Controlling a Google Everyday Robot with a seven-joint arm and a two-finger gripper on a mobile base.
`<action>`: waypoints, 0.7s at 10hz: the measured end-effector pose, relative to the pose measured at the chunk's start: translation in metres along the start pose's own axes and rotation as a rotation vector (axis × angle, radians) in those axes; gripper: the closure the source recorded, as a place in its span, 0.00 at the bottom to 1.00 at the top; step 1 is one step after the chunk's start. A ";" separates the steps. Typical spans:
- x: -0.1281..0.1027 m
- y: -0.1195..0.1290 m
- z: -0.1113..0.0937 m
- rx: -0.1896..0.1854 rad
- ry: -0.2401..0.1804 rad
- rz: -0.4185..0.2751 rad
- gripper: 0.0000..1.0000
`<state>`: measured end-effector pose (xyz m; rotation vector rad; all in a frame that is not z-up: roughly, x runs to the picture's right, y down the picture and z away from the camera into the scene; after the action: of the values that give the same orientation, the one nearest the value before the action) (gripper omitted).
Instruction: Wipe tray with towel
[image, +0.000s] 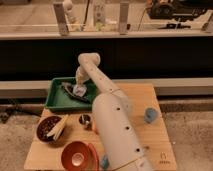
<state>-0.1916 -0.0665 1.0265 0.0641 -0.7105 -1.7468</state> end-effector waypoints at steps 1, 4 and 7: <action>0.000 -0.014 0.006 0.030 -0.011 -0.023 1.00; -0.023 -0.039 0.003 0.088 -0.048 -0.075 1.00; -0.075 -0.058 -0.012 0.121 -0.117 -0.103 1.00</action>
<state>-0.2133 0.0033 0.9651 0.0829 -0.9127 -1.8150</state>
